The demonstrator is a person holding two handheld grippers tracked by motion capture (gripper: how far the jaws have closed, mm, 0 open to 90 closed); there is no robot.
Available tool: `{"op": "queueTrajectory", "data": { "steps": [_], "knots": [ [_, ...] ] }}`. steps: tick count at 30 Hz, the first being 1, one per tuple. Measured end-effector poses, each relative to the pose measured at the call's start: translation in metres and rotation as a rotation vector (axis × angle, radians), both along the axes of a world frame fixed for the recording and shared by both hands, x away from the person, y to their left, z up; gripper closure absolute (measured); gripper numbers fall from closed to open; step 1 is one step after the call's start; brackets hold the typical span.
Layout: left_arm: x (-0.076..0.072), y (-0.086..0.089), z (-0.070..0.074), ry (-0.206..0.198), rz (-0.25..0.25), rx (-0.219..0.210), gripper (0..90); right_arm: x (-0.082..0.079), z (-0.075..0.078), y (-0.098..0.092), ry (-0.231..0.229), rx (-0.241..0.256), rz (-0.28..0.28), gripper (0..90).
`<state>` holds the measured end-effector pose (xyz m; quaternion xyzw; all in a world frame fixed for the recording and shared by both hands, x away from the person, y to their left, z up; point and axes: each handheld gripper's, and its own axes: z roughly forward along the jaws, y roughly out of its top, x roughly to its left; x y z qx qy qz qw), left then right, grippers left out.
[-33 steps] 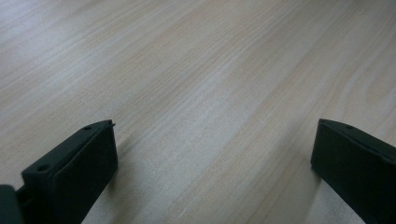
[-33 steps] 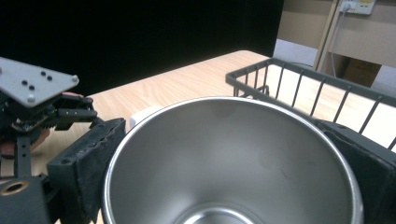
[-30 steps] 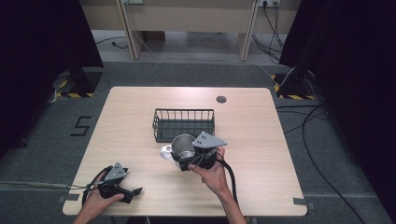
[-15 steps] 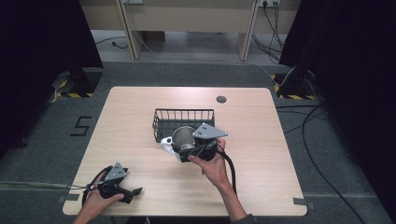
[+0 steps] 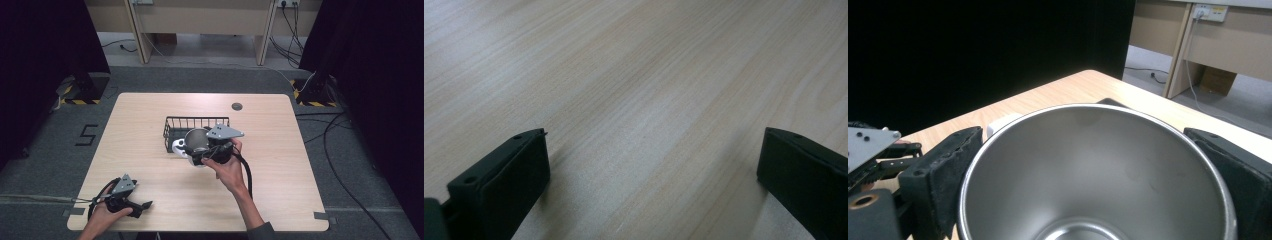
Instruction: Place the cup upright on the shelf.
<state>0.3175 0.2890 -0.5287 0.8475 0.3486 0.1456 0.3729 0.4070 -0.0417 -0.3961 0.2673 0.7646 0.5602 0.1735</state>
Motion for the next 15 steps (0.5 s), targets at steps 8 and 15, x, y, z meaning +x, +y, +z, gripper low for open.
{"op": "queueTrajectory", "data": {
  "steps": [8, 15],
  "knots": [
    [0.000, 0.000, 0.000, 0.000, 0.000, 0.000, 0.0, 0.010, 0.017, -0.001, -0.001, 0.008, -0.012, 6.5],
    [0.000, 0.000, 0.000, 0.002, -0.001, 0.001, 0.0, 0.021, 0.027, 0.000, -0.002, 0.001, -0.026, 6.5]
  ]
}}
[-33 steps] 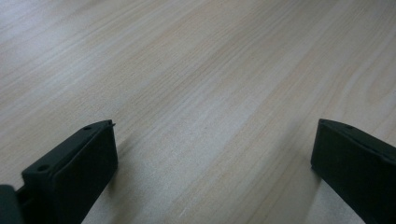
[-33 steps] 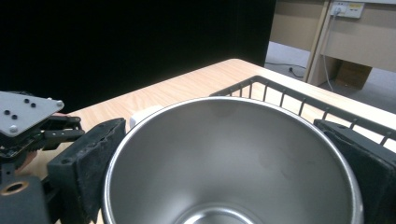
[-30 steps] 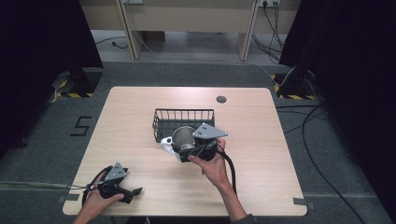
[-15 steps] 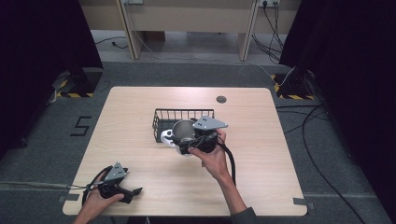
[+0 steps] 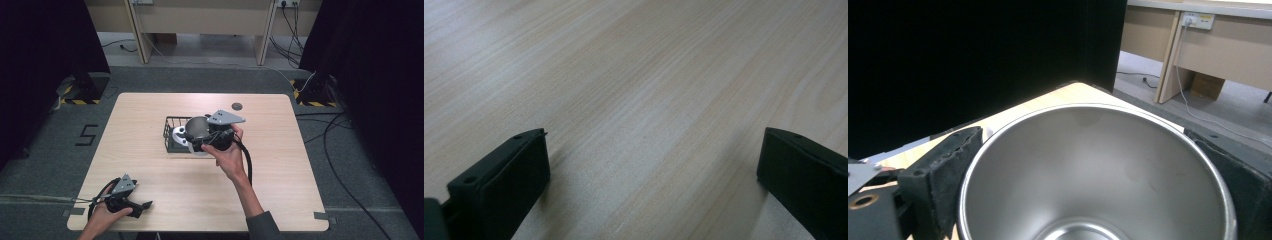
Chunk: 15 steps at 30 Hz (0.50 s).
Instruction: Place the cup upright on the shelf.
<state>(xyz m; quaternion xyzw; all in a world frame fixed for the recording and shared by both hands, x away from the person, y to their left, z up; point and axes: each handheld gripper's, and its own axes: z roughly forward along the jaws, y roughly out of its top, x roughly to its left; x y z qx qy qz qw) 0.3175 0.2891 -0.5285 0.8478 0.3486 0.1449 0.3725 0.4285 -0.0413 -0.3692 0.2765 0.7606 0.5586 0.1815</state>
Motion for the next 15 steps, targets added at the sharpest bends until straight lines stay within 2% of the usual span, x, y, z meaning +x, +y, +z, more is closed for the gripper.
{"op": "queueTrajectory", "data": {
  "steps": [15],
  "knots": [
    [0.000, 0.000, 0.000, 0.000, -0.001, 0.002, 0.0, 0.030, 0.007, -0.001, -0.002, -0.007, -0.050, 6.5]
  ]
}}
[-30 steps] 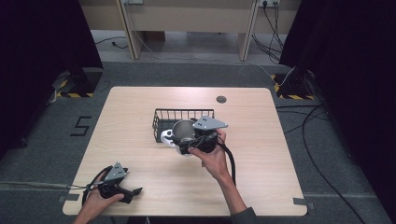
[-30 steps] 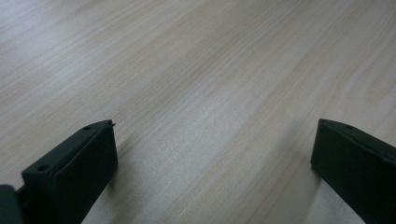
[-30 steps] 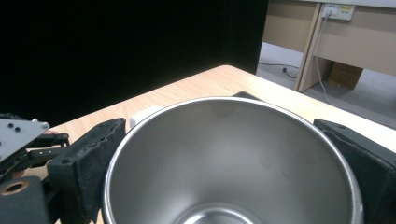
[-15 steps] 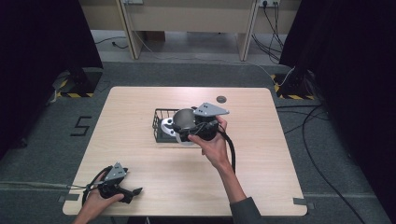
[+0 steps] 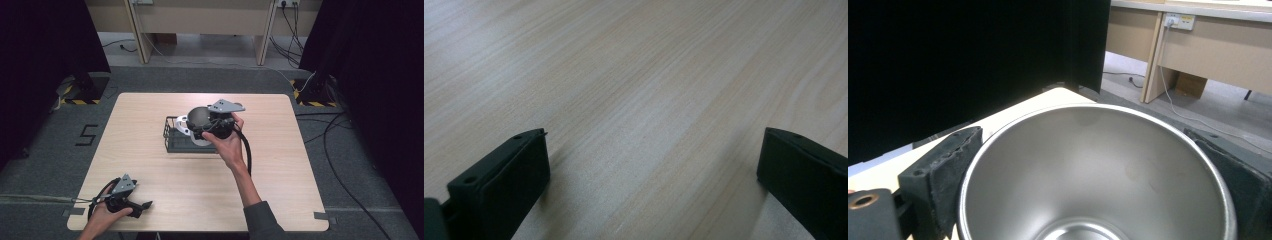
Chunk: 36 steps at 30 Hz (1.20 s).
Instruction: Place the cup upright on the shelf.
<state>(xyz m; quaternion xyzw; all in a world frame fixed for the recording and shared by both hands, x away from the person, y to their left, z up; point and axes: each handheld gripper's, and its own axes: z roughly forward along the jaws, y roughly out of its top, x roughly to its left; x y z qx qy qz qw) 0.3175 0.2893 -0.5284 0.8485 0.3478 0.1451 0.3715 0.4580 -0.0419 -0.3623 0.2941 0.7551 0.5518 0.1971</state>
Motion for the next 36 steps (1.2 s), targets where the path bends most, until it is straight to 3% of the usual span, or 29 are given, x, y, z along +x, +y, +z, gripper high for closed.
{"op": "queueTrajectory", "data": {
  "steps": [15, 36],
  "knots": [
    [0.000, 0.000, 0.000, 0.000, 0.000, -0.001, 0.0, 0.027, -0.001, 0.004, 0.008, -0.013, -0.034, 6.5],
    [0.000, 0.000, 0.000, 0.001, -0.004, 0.000, 0.0, 0.055, -0.015, 0.019, 0.028, -0.033, -0.055, 6.5]
  ]
}}
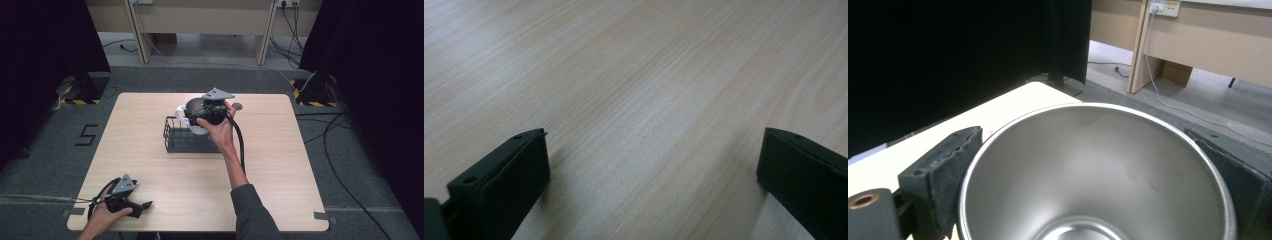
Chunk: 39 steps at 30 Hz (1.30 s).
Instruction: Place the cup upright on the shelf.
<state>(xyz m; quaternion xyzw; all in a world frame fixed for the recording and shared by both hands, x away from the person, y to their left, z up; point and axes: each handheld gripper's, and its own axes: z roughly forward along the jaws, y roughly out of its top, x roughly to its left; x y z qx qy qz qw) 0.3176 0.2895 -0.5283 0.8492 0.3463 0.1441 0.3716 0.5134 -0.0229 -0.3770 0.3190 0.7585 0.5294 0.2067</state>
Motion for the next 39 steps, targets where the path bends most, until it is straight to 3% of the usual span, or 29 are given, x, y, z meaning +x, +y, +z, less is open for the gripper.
{"op": "queueTrajectory", "data": {
  "steps": [31, 39],
  "knots": [
    [0.000, 0.000, 0.000, 0.000, -0.001, 0.000, 0.0, 0.009, -0.027, -0.004, 0.066, -0.002, -0.029, 6.4],
    [0.000, 0.000, 0.000, 0.001, -0.001, -0.002, 0.0, 0.009, -0.032, -0.003, 0.081, -0.032, -0.029, 6.1]
  ]
}}
